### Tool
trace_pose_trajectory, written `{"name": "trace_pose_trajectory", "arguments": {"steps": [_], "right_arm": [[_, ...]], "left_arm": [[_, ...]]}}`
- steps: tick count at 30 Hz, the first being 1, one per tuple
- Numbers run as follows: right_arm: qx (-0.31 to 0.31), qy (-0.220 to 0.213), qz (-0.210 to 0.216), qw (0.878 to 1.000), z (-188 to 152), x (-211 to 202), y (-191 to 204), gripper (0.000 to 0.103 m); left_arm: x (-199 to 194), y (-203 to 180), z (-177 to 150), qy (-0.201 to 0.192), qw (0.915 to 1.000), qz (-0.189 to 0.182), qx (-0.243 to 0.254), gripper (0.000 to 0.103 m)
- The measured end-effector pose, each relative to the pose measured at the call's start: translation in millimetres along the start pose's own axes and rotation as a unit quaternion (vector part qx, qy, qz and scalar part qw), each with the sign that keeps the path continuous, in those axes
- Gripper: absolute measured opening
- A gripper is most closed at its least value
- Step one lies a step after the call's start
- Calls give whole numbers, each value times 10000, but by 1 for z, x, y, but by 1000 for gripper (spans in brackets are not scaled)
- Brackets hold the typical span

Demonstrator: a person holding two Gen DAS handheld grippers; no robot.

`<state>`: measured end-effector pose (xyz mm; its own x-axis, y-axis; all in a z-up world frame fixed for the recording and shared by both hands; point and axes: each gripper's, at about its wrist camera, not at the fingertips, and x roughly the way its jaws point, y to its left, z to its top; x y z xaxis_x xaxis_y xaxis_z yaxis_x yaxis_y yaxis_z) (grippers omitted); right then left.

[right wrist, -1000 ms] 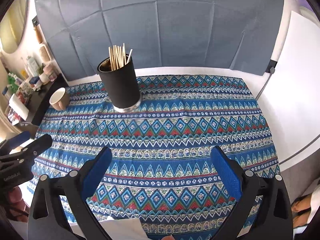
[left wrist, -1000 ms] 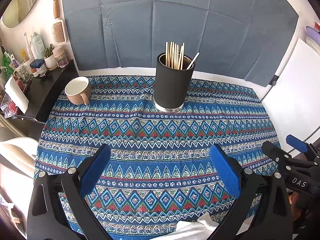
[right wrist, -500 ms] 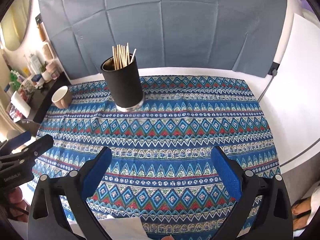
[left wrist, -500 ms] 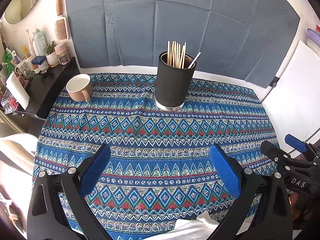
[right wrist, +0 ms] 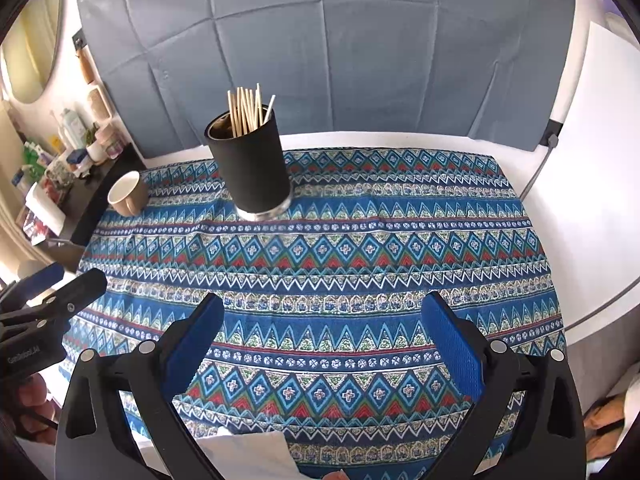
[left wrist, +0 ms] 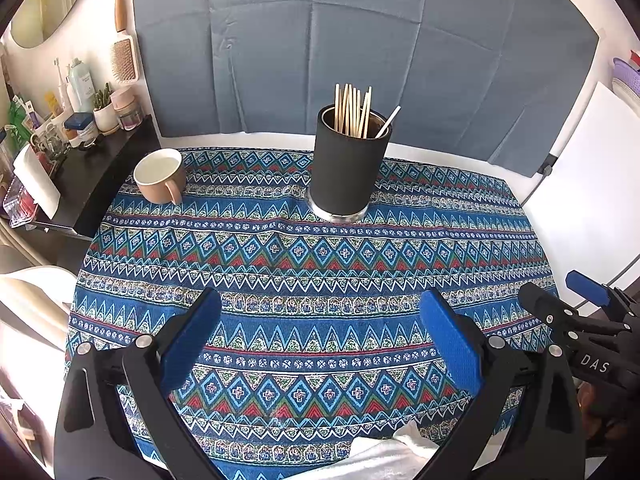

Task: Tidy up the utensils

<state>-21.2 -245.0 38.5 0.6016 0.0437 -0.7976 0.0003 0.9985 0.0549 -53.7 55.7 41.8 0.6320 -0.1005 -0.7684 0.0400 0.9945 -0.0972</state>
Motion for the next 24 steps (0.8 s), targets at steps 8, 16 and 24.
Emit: {"name": "trace_pose_trajectory", "arguments": {"steps": [8, 16, 24], "right_arm": [[-14, 20, -1, 10000, 0, 1, 1, 95], [-26, 57, 1, 10000, 0, 2, 2, 95], [-62, 46, -15, 10000, -1, 2, 3, 95]], "left_arm": [[1, -1, -1, 25, 10000, -26, -3, 97], [0, 1, 0, 13, 10000, -12, -36, 97], [0, 2, 0, 21, 10000, -28, -20, 97]]}}
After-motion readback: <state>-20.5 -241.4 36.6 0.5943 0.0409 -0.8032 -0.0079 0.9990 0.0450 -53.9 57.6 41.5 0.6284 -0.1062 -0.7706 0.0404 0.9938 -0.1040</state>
